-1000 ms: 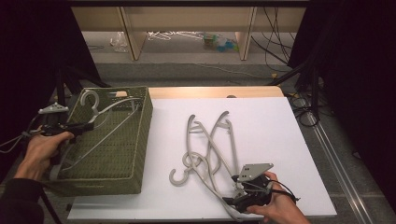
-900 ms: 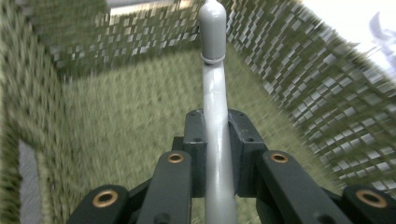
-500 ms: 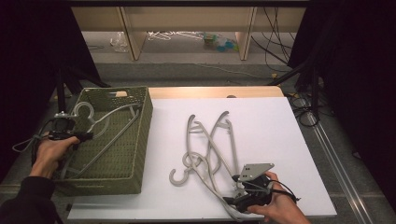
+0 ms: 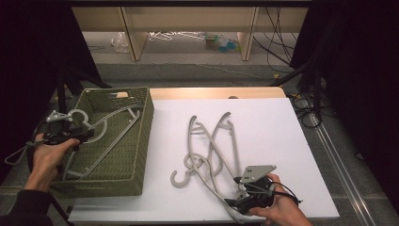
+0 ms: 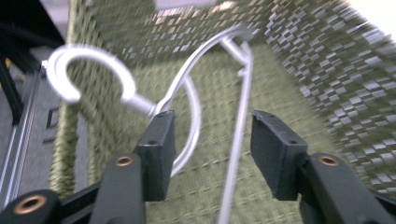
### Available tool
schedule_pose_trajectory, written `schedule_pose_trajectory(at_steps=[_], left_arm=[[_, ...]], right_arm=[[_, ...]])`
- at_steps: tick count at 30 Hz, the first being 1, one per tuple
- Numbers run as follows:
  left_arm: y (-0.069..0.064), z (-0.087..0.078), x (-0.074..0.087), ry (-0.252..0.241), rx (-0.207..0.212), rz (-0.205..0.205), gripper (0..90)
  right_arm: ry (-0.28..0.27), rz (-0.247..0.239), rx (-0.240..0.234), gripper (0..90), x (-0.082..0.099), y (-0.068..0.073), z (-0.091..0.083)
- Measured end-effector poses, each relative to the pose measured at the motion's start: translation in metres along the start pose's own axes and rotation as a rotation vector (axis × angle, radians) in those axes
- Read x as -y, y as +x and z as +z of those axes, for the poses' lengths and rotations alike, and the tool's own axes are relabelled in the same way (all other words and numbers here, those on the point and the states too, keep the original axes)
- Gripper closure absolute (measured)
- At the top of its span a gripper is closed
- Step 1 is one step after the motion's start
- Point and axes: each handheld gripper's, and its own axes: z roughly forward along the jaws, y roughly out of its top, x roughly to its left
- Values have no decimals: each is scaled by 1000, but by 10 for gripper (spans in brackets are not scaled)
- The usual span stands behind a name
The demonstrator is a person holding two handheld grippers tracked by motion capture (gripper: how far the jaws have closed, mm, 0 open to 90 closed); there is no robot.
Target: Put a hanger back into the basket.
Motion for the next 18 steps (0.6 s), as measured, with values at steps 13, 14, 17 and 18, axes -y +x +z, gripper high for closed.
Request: schedule_pose_trajectory(at_steps=[13, 14, 17, 18], left_arm=[[-97, -51, 21, -293, 282, 0, 319], [-103, -51, 24, -296, 290, -1, 298], [-124, -51, 32, -310, 334, -11, 230], [-131, -50, 34, -313, 372, -25, 213]], right_arm=[[-64, 36, 25, 256, 1, -1, 2], [-73, 47, 33, 255, 1, -1, 2], [-93, 55, 37, 250, 0, -2, 2], [-99, 67, 43, 248, 0, -2, 3]])
